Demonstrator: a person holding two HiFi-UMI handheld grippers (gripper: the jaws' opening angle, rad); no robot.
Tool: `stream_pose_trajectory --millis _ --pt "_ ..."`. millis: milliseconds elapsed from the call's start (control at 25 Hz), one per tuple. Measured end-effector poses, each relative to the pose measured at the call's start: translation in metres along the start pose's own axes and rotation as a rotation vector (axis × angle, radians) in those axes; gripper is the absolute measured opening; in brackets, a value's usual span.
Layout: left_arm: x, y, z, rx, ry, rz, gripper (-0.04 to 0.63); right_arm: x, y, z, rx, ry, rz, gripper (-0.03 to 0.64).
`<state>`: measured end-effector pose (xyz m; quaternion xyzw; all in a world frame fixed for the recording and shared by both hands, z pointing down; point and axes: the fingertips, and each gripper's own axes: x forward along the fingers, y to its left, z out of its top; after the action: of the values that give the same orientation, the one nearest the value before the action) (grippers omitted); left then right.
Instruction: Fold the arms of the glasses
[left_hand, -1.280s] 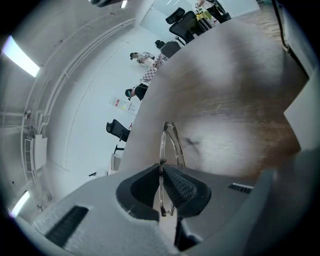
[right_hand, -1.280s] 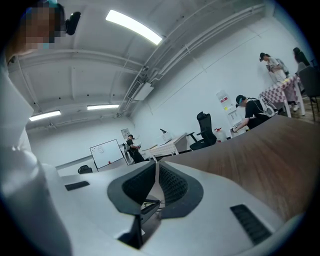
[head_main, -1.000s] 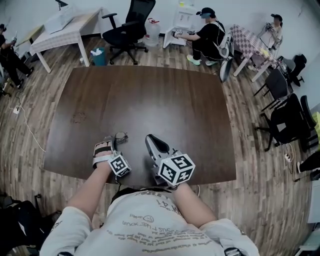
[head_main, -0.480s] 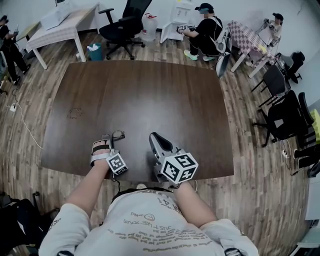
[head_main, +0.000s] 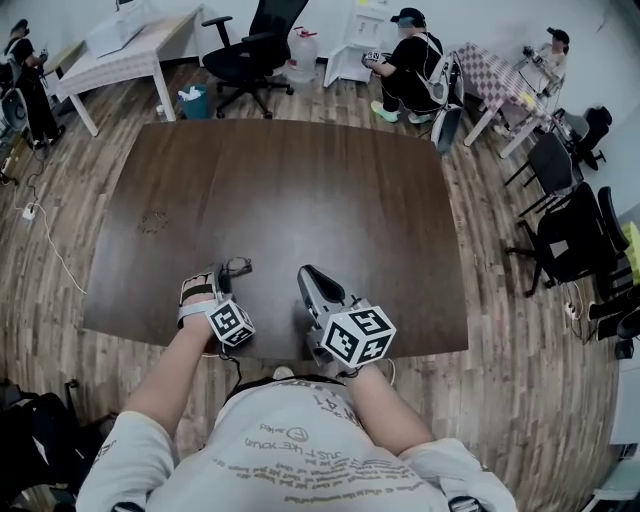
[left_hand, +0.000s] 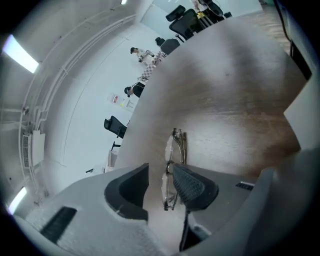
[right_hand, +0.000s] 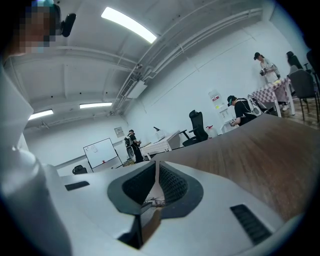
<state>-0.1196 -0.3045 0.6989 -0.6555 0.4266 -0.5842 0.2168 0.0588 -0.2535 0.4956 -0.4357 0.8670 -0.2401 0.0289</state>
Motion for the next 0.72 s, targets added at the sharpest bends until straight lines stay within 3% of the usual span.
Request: stream_pose_trajectory --millis 120,200,360,520,600,720 --pt "-0.02 0.017 0.011 -0.132 -0.061 -0.017 0.163 0.002 0.003 0.002 0.018 -0.008 0.02 0.034" --pt "-0.036 0.03 0.02 -0.272 -0.102 -0.037 0.155 0.004 0.008 0.002 0.017 -0.007 0.039 0.034" --pt "-0.071 0.062 0.026 -0.561 -0.136 -0.008 0.035 0.012 0.025 0.002 -0.01 -0.002 0.091 0.034" --pt "-0.11 0.089 0.023 -0.848 -0.198 -0.006 0.015 0.022 0.046 0.001 -0.029 -0.005 0.14 0.029" --pt "-0.134 0.102 0.017 -0.958 -0.25 0.017 0.015 0.028 0.061 -0.002 -0.056 -0.006 0.17 0.027" --pt "-0.173 0.121 0.01 -1.063 -0.351 0.054 0.015 0.036 0.083 -0.009 -0.127 0.009 0.208 0.019"
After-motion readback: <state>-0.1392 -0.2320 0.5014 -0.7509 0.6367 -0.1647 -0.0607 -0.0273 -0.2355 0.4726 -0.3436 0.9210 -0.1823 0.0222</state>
